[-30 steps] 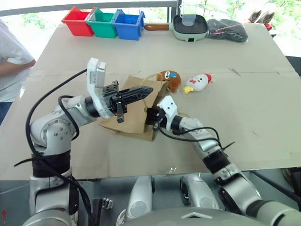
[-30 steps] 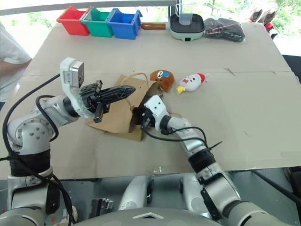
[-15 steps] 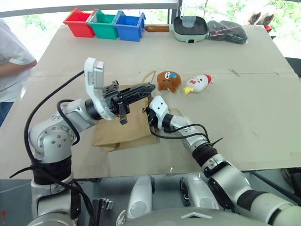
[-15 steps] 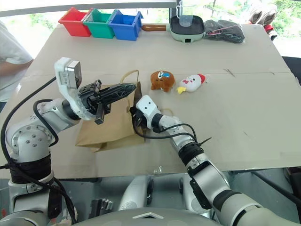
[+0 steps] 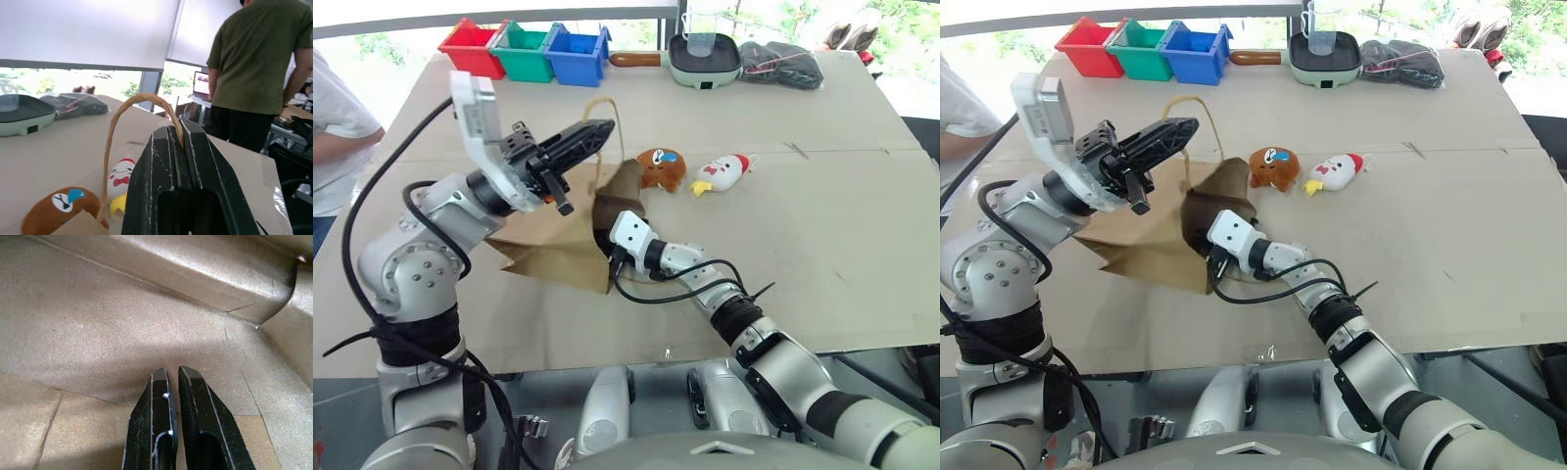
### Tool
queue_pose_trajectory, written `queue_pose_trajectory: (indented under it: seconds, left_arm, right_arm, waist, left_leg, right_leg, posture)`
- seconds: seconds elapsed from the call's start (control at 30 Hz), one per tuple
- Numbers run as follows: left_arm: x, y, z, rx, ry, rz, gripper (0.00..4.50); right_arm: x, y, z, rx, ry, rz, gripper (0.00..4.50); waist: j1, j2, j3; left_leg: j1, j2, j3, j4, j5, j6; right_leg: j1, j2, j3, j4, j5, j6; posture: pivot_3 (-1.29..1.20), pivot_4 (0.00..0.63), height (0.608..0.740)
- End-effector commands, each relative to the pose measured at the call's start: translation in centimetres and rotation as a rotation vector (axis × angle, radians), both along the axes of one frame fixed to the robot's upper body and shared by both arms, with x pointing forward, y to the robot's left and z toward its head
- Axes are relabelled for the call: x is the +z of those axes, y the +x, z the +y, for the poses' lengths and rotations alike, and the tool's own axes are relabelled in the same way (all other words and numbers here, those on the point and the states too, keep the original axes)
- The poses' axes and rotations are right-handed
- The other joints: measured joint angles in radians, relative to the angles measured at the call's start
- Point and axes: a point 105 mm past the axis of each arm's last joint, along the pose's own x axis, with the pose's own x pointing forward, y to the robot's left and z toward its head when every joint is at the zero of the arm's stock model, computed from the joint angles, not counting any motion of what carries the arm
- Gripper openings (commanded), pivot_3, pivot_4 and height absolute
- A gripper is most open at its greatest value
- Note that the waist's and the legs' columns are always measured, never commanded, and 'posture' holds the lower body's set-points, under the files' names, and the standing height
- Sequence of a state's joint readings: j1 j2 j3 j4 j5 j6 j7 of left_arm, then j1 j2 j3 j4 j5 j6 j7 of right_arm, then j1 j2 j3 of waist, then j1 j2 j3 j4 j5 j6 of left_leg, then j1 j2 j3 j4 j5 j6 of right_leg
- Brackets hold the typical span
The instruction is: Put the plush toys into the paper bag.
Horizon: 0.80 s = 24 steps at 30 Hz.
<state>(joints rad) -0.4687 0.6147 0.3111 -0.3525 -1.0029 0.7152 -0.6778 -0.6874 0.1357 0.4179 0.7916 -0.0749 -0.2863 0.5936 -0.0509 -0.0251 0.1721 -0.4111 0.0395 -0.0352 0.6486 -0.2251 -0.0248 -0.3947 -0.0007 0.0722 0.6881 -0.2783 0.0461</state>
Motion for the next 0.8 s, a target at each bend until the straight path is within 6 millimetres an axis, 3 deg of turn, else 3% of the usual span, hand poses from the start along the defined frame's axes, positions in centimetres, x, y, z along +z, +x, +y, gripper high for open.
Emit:
queue_pose_trajectory:
  seconds: [0.03,0.17,0.27,0.5,0.63,0.77,0.8]
  left_arm:
    - [1.5,-0.9,1.0,0.066,-0.012,-0.082,0.00]
    - [2.2,-1.1,1.3,0.095,-0.042,-0.096,0.00]
    - [1.4,-1.2,1.3,0.106,-0.007,-0.093,0.00]
    - [-2.6,-0.7,2.4,0.174,0.070,-0.098,0.00]
    - [-3.7,-0.2,3.3,0.216,0.015,-0.097,0.00]
    - [-4.3,-0.1,3.8,0.210,-0.019,-0.099,0.00]
    - [-4.3,-0.1,3.8,0.204,-0.022,-0.101,0.00]
  right_arm:
    - [-3.4,-0.7,0.3,-0.006,-0.120,0.070,0.09]
    - [-3.8,-0.2,-0.3,-0.044,-0.143,0.066,0.09]
    - [-3.2,0.5,-0.7,-0.076,-0.119,0.052,0.09]
    - [1.7,2.2,-1.9,-0.117,0.053,0.018,0.09]
    - [5.0,1.5,-3.3,-0.076,0.107,-0.046,1.28]
    - [7.1,-0.2,-5.1,-0.057,0.104,-0.061,3.09]
    - [7.3,-0.6,-5.4,-0.046,0.099,-0.052,3.09]
  waist:
    - [0.000,0.000,0.000]
    - [0.004,0.000,0.000]
    - [0.004,0.000,0.000]
    - [0.012,0.002,0.001]
    - [0.017,0.002,0.003]
    - [0.010,0.002,0.002]
    - [0.009,0.002,0.003]
  left_leg:
    - [0.000,0.000,0.000,0.000,0.000,0.000]
    - [0.002,0.000,-0.001,0.000,0.000,-0.001]
    - [0.014,0.000,0.000,-0.002,0.000,-0.001]
    - [0.015,0.000,-0.001,-0.003,0.000,-0.001]
    - [0.011,0.000,-0.002,-0.005,0.000,-0.001]
    - [0.009,0.000,-0.001,-0.009,0.000,-0.001]
    - [0.009,0.000,-0.001,-0.010,0.000,-0.001]
  right_leg:
    - [0.000,0.000,0.000,0.000,0.000,0.000]
    - [0.002,0.000,0.000,0.001,0.000,0.000]
    - [0.014,0.000,0.000,-0.001,-0.001,0.000]
    - [0.016,0.000,0.000,-0.005,-0.001,-0.001]
    - [0.015,-0.001,-0.002,-0.010,-0.001,-0.001]
    - [0.012,-0.002,-0.001,-0.011,-0.001,-0.001]
    - [0.011,-0.002,-0.001,-0.011,-0.001,-0.001]
  posture:
    - [0.00,0.150,0.740]
    - [0.00,0.150,0.740]
    - [0.00,0.150,0.740]
    - [0.00,0.150,0.740]
    - [0.00,0.150,0.740]
    - [0.00,0.150,0.740]
    - [0.00,0.150,0.740]
